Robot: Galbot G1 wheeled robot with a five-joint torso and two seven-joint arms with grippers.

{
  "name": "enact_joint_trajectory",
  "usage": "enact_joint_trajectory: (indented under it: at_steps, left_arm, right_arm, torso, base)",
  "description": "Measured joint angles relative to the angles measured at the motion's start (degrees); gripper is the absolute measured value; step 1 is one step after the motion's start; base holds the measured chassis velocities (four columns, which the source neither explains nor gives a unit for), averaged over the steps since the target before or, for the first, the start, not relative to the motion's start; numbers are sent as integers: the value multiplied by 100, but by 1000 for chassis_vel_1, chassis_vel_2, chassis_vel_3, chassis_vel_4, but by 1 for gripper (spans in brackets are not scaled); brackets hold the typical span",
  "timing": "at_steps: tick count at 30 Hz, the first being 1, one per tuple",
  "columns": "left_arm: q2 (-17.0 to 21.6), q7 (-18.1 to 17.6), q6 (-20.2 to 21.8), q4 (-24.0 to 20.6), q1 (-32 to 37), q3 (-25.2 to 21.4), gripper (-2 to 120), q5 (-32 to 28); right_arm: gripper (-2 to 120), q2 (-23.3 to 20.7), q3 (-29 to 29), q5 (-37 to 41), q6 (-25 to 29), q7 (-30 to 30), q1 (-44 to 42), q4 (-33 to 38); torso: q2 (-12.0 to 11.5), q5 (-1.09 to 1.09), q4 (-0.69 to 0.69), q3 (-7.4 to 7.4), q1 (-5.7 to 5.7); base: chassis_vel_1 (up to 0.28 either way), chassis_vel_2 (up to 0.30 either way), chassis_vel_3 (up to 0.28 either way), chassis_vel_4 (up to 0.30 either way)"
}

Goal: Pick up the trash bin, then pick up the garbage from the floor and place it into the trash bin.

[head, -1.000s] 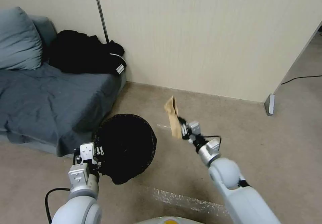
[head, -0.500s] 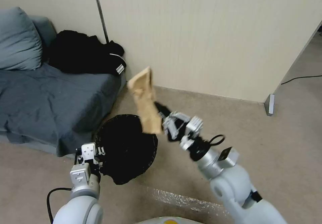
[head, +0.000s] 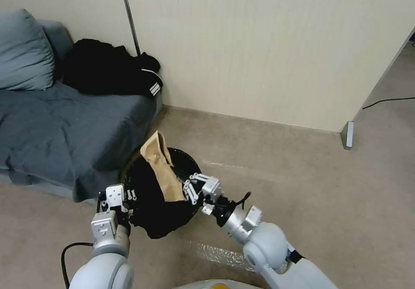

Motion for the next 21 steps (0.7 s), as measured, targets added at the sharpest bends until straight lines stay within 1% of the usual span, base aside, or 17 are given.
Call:
enact_joint_trajectory:
  at_steps: [6, 7, 8, 11, 12, 15, 16, 18, 19, 21]
  left_arm:
    - [-1, -2, 0, -1, -2, 12, 4, 4]
    - [-1, -2, 0, -1, -1, 18, 4, 7]
    - [-1, -2, 0, -1, -1, 18, 4, 7]
    - [0, -2, 0, -1, 23, 37, 4, 27]
    - [0, -2, 0, -1, 23, 37, 4, 27]
    - [-2, -2, -3, -1, 39, 38, 4, 46]
    - [-2, -2, -3, -1, 39, 38, 4, 46]
    - [-2, -2, -3, -10, 56, 36, 4, 49]
    - [-2, -2, -3, -10, 56, 36, 4, 49]
    - [-2, -2, -12, -34, 77, 32, 4, 52]
  right_arm:
    - [0, -32, 16, -66, 15, 28, -27, -132]
    - [3, -25, 16, -97, 10, 54, -27, -153]
    - [3, -25, 16, -97, 10, 54, -27, -153]
    - [20, -3, -10, -129, -30, 78, -32, -164]
    - [20, -3, -10, -129, -30, 78, -32, -164]
    - [34, -8, -80, -182, -45, 87, -77, -164]
    - [34, -8, -80, -182, -45, 87, -77, -164]
    - [43, -9, -88, -213, -45, 88, -91, -163]
    - [43, -9, -88, -213, -45, 88, -91, -163]
    - [53, -13, -66, -219, -46, 93, -84, -153]
  torso:
    - [0, 1, -1, 0, 0]
    - [0, 0, -1, 0, 0]
    - [0, 0, -1, 0, 0]
    - [0, 0, 0, 0, 0]
    - [0, 0, 0, 0, 0]
    - [0, 0, 0, 0, 0]
    - [0, 0, 0, 0, 0]
    - [0, 0, 0, 0, 0]
    - [0, 0, 0, 0, 0]
    - [0, 1, 0, 0, 0]
  base:
    - [0, 0, 0, 0]
    - [0, 0, 0, 0]
    - [0, 0, 0, 0]
    - [0, 0, 0, 0]
    - [0, 0, 0, 0]
    - [0, 0, 0, 0]
    - [0, 0, 0, 0]
    - [0, 0, 0, 0]
    - [0, 0, 0, 0]
    - [0, 0, 0, 0]
